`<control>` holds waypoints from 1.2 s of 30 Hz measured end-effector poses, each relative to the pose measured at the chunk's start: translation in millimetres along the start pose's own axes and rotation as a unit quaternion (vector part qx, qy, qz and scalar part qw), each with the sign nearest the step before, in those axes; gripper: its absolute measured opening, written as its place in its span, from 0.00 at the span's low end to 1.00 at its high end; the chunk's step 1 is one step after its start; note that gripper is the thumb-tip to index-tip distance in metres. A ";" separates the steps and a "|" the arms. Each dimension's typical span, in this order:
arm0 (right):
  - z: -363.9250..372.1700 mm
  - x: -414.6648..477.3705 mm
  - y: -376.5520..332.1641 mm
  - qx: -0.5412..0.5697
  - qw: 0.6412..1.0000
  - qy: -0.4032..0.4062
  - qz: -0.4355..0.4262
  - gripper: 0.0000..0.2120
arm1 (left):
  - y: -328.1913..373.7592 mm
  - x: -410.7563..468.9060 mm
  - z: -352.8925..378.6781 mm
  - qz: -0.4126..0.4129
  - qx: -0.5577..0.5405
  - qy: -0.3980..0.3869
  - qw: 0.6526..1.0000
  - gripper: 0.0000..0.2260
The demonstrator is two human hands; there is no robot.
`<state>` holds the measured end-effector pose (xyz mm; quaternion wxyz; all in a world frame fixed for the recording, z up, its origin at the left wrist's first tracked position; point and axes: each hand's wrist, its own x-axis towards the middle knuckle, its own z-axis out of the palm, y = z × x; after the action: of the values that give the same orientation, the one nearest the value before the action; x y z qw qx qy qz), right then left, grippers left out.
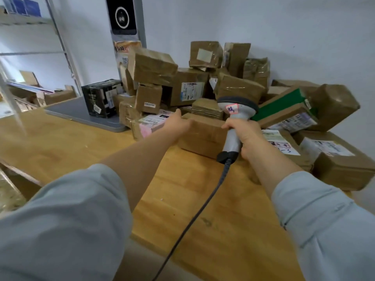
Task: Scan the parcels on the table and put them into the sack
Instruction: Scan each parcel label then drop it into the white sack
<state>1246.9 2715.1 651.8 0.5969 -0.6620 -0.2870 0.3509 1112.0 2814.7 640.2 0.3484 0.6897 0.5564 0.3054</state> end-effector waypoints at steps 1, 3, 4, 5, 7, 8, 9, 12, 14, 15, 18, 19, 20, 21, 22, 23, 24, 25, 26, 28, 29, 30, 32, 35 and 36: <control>-0.6 3.3 0.8 0.011 1.000 -0.012 0.007 0.25 | 0.9 4.6 2.4 -0.016 -0.007 -0.009 1.000 0.31; -2.1 5.0 3.7 0.027 0.999 -0.024 0.014 0.23 | 0.9 9.6 4.3 -0.043 -0.041 -0.012 0.998 0.31; -3.1 4.7 5.0 0.033 0.999 -0.028 0.012 0.19 | -0.4 9.5 2.7 -0.055 -0.064 -0.007 0.996 0.30; -4.2 4.0 7.5 0.037 0.999 -0.026 0.006 0.16 | -3.7 9.2 -0.3 -0.065 -0.094 0.006 0.993 0.29; -5.5 -2.2 13.9 0.047 0.998 -0.032 0.003 0.14 | -14.4 5.8 -9.3 -0.087 -0.139 0.040 0.986 0.30; -5.3 -6.3 18.6 0.052 0.998 -0.043 0.007 0.16 | -21.1 1.1 -15.2 -0.093 -0.127 0.056 0.986 0.30; -4.4 -12.4 22.3 0.060 0.997 -0.055 0.012 0.19 | -28.8 -4.2 -21.3 -0.099 -0.104 0.068 0.987 0.31; -1.2 -32.2 34.4 0.072 0.993 -0.090 0.035 0.14 | -52.3 -21.7 -39.4 -0.120 -0.080 0.087 0.986 0.30; -0.3 -48.1 39.5 0.067 0.988 -0.126 0.065 0.06 | -66.5 -38.8 -52.4 -0.131 -0.076 0.103 0.983 0.28; -0.7 -55.8 41.0 0.062 0.984 -0.147 0.076 0.05 | -72.6 -47.2 -59.8 -0.140 -0.070 0.109 0.982 0.28; -0.7 -69.1 46.7 0.031 0.985 -0.154 0.072 0.07 | -91.9 -67.4 -78.9 -0.164 -0.047 0.114 0.979 0.26; -0.5 -72.0 48.5 0.024 0.987 -0.145 0.068 0.08 | -97.1 -73.6 -83.2 -0.169 -0.042 0.116 0.978 0.25; 0.0 -74.7 49.8 0.024 0.988 -0.139 0.069 0.08 | -101.6 -79.5 -86.2 -0.175 -0.039 0.120 0.977 0.24; 1.1 -78.1 50.6 0.027 0.987 -0.137 0.075 0.08 | -105.6 -84.3 -88.1 -0.180 -0.036 0.123 0.975 0.23; 2.5 -81.2 51.6 0.032 0.987 -0.138 0.080 0.09 | -107.6 -88.8 -88.5 -0.184 -0.035 0.123 0.975 0.23; 3.9 -83.1 53.1 0.035 0.986 -0.136 0.086 0.10 | -108.4 -93.3 -87.9 -0.186 -0.036 0.117 0.975 0.22; 5.1 -86.3 53.7 0.038 0.986 -0.133 0.089 0.11 | -108.1 -98.0 -87.5 -0.185 -0.040 0.108 0.976 0.22; 6.3 -88.6 54.5 0.041 0.986 -0.132 0.094 0.12 | -107.9 -99.7 -85.8 -0.185 -0.045 0.096 0.977 0.21; 7.8 -90.3 55.5 0.045 0.985 -0.136 0.099 0.12 | -107.0 -102.1 -84.3 -0.186 -0.048 0.085 0.978 0.21; 10.6 -96.3 56.7 0.052 0.981 -0.149 0.110 0.12 | -106.8 -106.8 -84.2 -0.187 -0.047 0.072 0.979 0.20; 11.6 -99.0 57.1 0.053 0.981 -0.150 0.110 0.12 | -106.4 -109.0 -84.7 -0.188 -0.050 0.073 0.978 0.21; 12.3 -102.1 57.0 0.054 0.981 -0.150 0.107 0.12 | -106.6 -111.1 -85.9 -0.191 -0.059 0.079 0.977 0.21; 14.2 -106.2 57.7 0.056 0.982 -0.153 0.098 0.14 | -105.1 -116.8 -91.2 -0.200 -0.123 0.086 0.968 0.21; 17.9 -111.5 57.2 0.061 0.984 -0.141 0.086 0.15 | -98.5 -130.1 -106.1 -0.223 -0.239 0.060 0.943 0.17; 19.7 -112.8 56.8 0.063 0.985 -0.139 0.082 0.16 | -97.7 -133.7 -112.0 -0.230 -0.242 0.046 0.941 0.16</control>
<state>1162.3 2629.6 608.4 0.5605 -0.5892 -0.2893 0.5049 941.2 2712.8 619.4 0.5397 0.4230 0.6246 0.3737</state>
